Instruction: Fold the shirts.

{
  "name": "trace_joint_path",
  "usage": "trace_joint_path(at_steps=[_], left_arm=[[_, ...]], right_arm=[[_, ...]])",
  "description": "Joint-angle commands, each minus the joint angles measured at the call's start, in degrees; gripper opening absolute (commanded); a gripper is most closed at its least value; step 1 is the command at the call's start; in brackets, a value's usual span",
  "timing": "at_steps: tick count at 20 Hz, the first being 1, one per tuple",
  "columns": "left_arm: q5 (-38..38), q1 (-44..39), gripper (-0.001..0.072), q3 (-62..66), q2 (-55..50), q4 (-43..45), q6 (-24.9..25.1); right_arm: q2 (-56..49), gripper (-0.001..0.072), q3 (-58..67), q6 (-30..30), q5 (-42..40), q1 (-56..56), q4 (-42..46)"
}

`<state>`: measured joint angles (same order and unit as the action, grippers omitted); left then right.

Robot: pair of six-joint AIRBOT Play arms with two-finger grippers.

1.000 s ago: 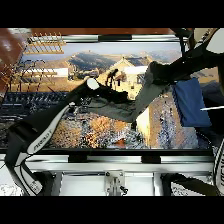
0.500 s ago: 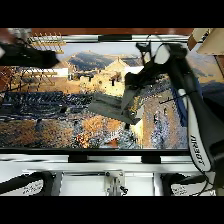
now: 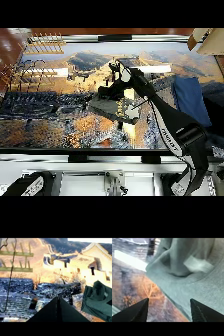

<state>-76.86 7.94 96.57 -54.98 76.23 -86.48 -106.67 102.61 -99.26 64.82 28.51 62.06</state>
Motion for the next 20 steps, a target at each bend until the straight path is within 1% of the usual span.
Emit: trace_joint_path(at_steps=[1, 4, 5, 6, 8, 9, 12, 14, 16, 20], left_arm=[[-1.1, 0.7, 0.003, -3.0, 1.3, 0.2, 0.2], [-0.5, 0.7, 0.003, -8.3, 1.3, 0.1, 0.3], [-0.4, 0.7, 0.003, -9.9, 1.3, 0.1, 0.2], [-0.3, 0.7, 0.003, -11.3, 1.3, 0.1, 0.3], [-0.3, 0.7, 0.003, -13.1, 1.3, 0.1, 0.2], [-0.2, 0.7, 0.003, -13.5, 1.3, 0.1, 0.2], [-0.2, 0.7, 0.003, -13.6, 1.3, 0.1, 0.2], [-0.2, 0.7, 0.003, -13.6, 1.3, 0.1, -0.3], [-0.1, 0.7, 0.003, -13.6, 1.3, 0.1, -0.5], [-0.2, 0.7, 0.003, -13.6, 1.3, 0.1, -1.5]], right_arm=[[3.0, 0.0618, 0.1, 0.9, 8.6, -3.4, 6.0], [7.9, 0.0618, 0.0, 1.0, 20.5, -10.6, 20.2], [8.5, 0.0618, 0.0, 1.2, 23.2, -13.5, 22.6], [8.5, 0.0618, -0.6, 1.2, 25.3, -16.5, 22.8], [8.5, 0.0619, -5.7, 0.5, 25.8, -21.6, 17.6], [8.5, 0.0621, -9.9, 0.5, 24.0, -23.1, 13.6], [8.5, 0.0629, -21.0, 2.3, 13.8, -23.6, 3.7], [8.5, 0.0629, -25.9, 4.0, 7.6, -23.5, -2.8], [8.4, 0.063, -28.9, 4.0, 4.2, -23.5, -5.2], [5.5, 0.0629, -29.3, 4.0, 2.9, -23.5, -9.4]])
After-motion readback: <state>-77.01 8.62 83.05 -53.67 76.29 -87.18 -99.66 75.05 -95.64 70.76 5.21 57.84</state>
